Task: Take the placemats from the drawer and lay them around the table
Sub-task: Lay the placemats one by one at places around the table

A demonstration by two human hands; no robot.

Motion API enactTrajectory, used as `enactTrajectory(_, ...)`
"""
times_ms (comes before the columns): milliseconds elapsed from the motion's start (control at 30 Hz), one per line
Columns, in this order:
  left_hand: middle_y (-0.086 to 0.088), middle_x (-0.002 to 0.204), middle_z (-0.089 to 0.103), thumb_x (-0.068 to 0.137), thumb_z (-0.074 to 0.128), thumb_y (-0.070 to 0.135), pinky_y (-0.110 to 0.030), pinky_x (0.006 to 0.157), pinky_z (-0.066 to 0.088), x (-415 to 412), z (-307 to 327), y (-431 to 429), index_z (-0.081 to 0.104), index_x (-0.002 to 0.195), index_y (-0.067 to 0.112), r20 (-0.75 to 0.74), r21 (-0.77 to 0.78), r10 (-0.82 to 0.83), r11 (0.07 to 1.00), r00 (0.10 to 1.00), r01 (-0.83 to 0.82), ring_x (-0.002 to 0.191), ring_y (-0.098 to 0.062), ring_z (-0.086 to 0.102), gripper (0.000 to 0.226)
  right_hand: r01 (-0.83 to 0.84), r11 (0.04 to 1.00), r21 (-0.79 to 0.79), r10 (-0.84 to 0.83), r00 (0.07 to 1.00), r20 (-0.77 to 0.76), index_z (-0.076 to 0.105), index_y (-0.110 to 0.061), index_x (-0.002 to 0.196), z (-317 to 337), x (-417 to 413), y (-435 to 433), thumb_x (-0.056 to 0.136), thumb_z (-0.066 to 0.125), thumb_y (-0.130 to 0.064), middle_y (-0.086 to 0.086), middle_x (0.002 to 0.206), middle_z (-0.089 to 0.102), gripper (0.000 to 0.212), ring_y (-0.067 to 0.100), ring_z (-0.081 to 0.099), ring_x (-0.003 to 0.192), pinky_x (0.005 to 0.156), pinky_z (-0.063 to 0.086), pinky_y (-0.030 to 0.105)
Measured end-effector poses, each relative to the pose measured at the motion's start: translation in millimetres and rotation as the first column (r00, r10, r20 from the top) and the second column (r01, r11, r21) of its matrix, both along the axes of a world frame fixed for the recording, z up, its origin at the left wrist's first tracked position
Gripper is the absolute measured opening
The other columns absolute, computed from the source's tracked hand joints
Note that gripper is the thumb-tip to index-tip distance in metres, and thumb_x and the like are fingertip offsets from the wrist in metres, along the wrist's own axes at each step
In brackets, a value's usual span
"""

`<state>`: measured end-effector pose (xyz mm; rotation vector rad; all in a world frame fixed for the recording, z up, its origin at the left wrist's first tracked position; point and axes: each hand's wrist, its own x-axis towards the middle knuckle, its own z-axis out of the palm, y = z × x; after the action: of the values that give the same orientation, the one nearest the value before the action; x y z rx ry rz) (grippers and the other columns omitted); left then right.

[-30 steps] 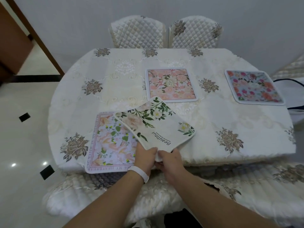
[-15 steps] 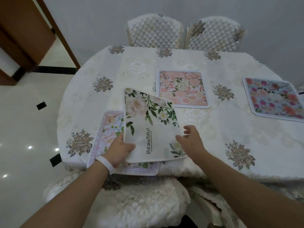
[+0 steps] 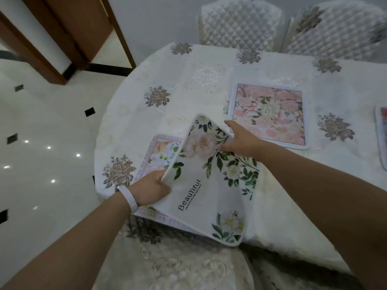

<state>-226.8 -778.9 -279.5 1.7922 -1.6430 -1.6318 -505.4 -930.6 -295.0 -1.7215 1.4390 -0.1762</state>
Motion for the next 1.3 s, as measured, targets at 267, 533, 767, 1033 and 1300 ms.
enactTrajectory(267, 0.003, 0.084, 0.075, 0.087, 0.067, 0.009, -0.025, 0.054, 0.056, 4, -28, 3, 0.069, 0.093, 0.021, -0.015, -0.029, 0.411, 0.911, 0.911, -0.411, 0.071, -0.013, 0.071, 0.014, -0.022, 0.998, -0.058, 0.014, 0.990, -0.139, 0.055, -0.023, 0.084, -26, -25, -13, 0.091, 0.062, -0.021, 0.002, 0.084, 0.056, 0.010, 0.017, 0.053, 0.072, 0.054, 0.036, 0.030)
enactTrajectory(533, -0.010, 0.098, 0.075, 0.089, 0.066, 0.005, -0.043, 0.060, 0.060, -55, -59, 24, 0.065, 0.106, 0.014, -0.218, 0.242, 0.746, 0.666, 0.629, -0.706, 0.083, -0.032, 0.073, 0.019, 0.173, 0.981, -0.086, -0.183, 0.976, -0.120, 0.052, -0.026, 0.080, -29, -73, 16, 0.097, 0.056, -0.024, 0.003, 0.077, 0.057, 0.018, 0.017, 0.052, 0.065, 0.052, 0.034, 0.029)
enactTrajectory(767, -0.006, 0.108, 0.072, 0.090, 0.060, -0.002, -0.041, 0.071, 0.060, -102, -57, 39, 0.065, 0.113, 0.010, -0.251, 0.150, 0.645, 0.762, 0.721, -0.630, 0.092, -0.026, 0.070, 0.027, 0.389, 0.917, -0.084, -0.394, 0.917, -0.058, 0.058, -0.019, 0.091, -10, -109, 55, 0.096, 0.056, -0.021, 0.002, 0.080, 0.060, 0.006, 0.015, 0.054, 0.067, 0.052, 0.035, 0.026)
enactTrajectory(1033, -0.004, 0.099, 0.073, 0.087, 0.064, 0.006, -0.044, 0.073, 0.059, -98, -30, 31, 0.063, 0.103, 0.015, -0.300, 0.064, 0.628, 0.764, 0.718, -0.642, 0.084, -0.024, 0.071, 0.018, 0.551, 0.823, -0.141, -0.559, 0.829, -0.025, 0.057, -0.014, 0.087, 12, -134, 114, 0.094, 0.056, -0.020, 0.003, 0.080, 0.060, 0.009, 0.015, 0.054, 0.068, 0.053, 0.034, 0.026)
enactTrajectory(1300, -0.007, 0.098, 0.072, 0.088, 0.062, 0.004, -0.038, 0.066, 0.057, -135, -10, 35, 0.065, 0.101, 0.015, -0.355, 0.058, 0.549, 0.821, 0.757, -0.568, 0.083, -0.026, 0.070, 0.017, 0.695, 0.694, -0.189, -0.712, 0.702, -0.029, 0.055, -0.004, 0.102, 22, -168, 173, 0.093, 0.053, -0.019, 0.023, 0.094, 0.059, 0.018, 0.021, 0.048, 0.070, 0.058, 0.035, 0.030)
